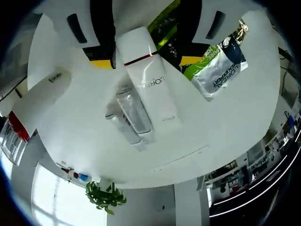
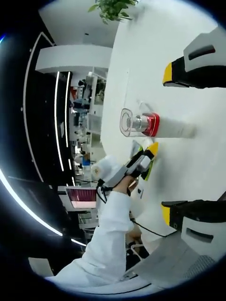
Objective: Arrange the skincare products in the storage area until every visible bottle or jar stands upright without overlapping.
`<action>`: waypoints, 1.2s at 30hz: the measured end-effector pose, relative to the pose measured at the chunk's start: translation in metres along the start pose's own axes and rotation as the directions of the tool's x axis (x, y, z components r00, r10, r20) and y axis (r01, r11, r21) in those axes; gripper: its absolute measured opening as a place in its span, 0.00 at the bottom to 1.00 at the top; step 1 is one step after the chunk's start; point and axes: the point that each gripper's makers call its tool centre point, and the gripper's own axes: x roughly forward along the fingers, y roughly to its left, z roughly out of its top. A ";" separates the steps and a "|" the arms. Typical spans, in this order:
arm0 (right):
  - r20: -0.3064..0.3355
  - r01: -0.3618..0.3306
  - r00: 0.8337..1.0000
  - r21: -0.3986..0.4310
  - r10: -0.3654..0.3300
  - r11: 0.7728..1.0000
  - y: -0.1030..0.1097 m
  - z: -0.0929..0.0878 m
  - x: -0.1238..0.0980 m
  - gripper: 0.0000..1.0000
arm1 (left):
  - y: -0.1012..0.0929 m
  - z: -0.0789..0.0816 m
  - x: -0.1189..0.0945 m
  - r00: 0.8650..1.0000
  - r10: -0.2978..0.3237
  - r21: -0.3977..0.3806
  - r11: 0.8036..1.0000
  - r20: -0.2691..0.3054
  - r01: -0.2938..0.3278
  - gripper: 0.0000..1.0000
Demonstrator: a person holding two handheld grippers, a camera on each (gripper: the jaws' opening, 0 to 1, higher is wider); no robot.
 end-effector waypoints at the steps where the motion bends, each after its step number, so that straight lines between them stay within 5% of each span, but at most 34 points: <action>1: -0.004 -0.004 1.000 -0.003 0.004 1.000 0.001 -0.001 0.000 0.97 | -0.002 0.001 0.000 1.000 -0.010 0.005 1.000 0.003 0.010 0.44; 10: -0.015 -0.006 1.000 0.004 0.006 1.000 0.001 -0.003 0.000 0.96 | -0.008 0.004 0.007 0.999 -0.052 0.021 0.998 -0.008 0.053 0.38; 20: -0.024 -0.010 1.000 0.002 0.010 1.000 0.003 -0.004 0.000 0.95 | -0.013 0.002 0.005 1.000 -0.030 0.091 0.995 -0.006 0.031 0.36; 28: -0.019 0.003 1.000 0.000 -0.003 1.000 0.000 -0.003 -0.001 0.94 | -0.005 0.002 0.005 1.000 -0.012 0.034 0.999 -0.007 0.012 0.29; 36: -0.021 -0.011 1.000 -0.022 0.010 1.000 0.003 -0.003 0.000 0.94 | -0.005 -0.017 -0.011 1.000 -0.001 0.009 1.000 -0.029 0.001 0.28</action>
